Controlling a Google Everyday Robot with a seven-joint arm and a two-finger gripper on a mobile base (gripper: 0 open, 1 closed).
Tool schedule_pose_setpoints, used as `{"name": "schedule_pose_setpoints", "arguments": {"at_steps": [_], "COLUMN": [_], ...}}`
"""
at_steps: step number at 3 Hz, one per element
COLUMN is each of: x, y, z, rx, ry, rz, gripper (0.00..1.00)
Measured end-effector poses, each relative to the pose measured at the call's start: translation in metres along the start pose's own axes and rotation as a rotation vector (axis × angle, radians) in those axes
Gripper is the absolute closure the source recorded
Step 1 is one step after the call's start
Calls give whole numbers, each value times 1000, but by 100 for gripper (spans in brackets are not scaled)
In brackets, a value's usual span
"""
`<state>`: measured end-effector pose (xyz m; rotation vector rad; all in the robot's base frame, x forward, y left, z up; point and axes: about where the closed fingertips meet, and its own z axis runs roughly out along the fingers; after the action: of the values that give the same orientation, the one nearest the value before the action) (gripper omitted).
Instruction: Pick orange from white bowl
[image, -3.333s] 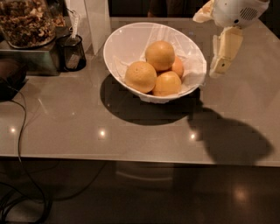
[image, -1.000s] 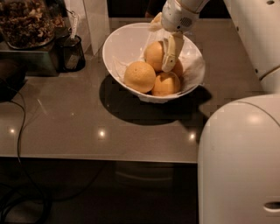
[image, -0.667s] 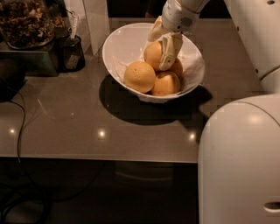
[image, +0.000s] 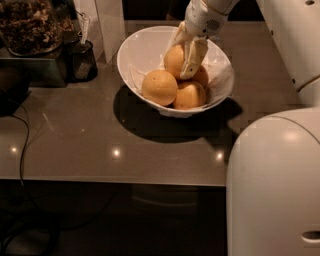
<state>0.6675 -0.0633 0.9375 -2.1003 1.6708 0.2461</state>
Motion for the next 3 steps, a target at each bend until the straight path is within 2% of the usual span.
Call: {"name": "schedule_pose_setpoints", "arguments": {"at_steps": [1,2,3], "x": [0,0,-7], "y": [0,0,0], "z": [0,0,-17], "rx": [0,0,74], "ry": [0,0,-29], "rz": [0,0,-20], "gripper": [100,100,100]}}
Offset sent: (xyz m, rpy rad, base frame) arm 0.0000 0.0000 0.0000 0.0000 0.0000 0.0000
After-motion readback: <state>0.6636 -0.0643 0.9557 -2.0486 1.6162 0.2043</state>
